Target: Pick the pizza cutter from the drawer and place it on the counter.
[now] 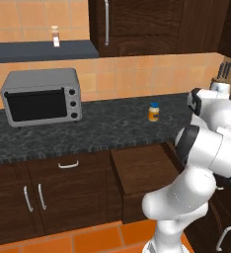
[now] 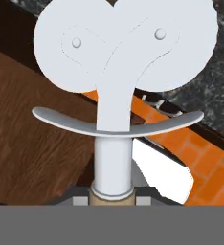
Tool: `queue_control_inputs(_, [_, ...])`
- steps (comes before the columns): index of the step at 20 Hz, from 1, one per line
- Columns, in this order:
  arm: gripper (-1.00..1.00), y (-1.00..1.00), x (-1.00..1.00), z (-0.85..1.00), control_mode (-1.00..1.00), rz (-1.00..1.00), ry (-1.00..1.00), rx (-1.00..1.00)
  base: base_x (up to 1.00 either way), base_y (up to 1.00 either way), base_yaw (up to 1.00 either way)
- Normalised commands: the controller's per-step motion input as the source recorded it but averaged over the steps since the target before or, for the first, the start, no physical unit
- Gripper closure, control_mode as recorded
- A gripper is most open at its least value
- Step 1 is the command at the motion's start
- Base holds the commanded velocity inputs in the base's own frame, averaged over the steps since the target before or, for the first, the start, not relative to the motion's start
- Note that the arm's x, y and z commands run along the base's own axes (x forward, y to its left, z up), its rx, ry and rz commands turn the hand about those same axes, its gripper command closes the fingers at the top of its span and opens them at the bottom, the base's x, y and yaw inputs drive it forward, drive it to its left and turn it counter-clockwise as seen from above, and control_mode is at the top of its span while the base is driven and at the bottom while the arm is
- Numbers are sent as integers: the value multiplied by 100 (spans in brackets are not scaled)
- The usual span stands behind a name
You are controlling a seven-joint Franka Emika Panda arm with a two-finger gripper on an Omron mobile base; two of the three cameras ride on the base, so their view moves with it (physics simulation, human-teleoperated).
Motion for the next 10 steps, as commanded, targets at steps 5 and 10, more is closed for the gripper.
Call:
queue_control_inputs(5, [100, -98, -40, -5, -100, 0, 0, 1, 0, 0, 0])
queue_control_inputs(10, [100, -93, -38, -35, -100, 0, -2, 7, 0, 0, 0])
